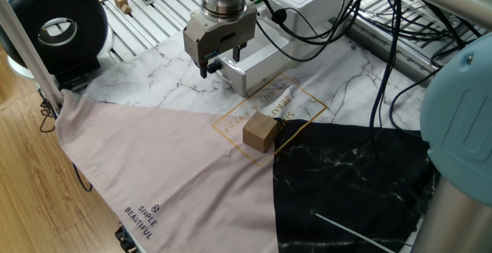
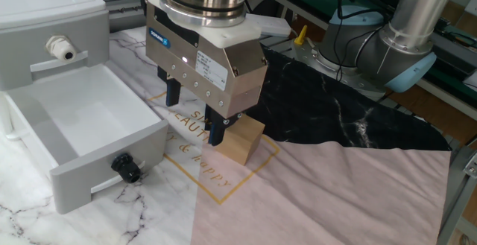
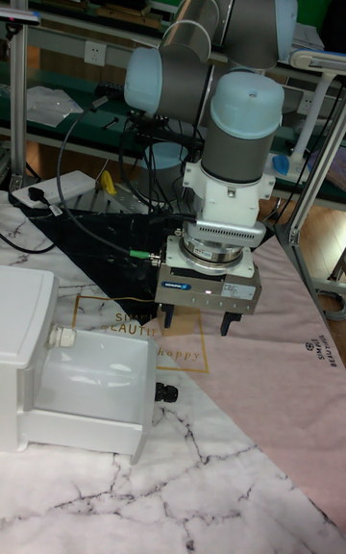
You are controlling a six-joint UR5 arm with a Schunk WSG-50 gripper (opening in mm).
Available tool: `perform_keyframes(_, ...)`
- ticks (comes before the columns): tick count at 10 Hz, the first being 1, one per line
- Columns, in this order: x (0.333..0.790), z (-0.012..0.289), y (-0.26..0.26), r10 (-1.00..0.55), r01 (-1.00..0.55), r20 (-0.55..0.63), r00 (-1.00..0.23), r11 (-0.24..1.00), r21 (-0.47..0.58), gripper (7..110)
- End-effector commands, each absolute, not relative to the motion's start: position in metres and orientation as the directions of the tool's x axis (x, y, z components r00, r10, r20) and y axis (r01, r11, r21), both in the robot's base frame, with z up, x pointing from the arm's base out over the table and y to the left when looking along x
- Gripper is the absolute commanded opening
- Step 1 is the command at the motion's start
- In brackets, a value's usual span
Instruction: Put things in the drawer
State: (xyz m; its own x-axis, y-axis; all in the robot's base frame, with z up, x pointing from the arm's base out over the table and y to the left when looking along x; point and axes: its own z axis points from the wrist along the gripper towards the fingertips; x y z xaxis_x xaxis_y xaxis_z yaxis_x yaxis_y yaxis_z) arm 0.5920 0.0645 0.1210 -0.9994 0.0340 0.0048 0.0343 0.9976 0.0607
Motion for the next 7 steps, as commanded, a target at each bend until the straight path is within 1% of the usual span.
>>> perform_keyframes(1, 0.5928, 0.1218, 0.0693, 0.036, 0.036, 0.005, -0.999, 0.996, 0.085, 7)
perform_keyframes(7, 0.5920, 0.1225, 0.0704, 0.037, 0.038, 0.005, -0.999, 0.995, 0.093, 7)
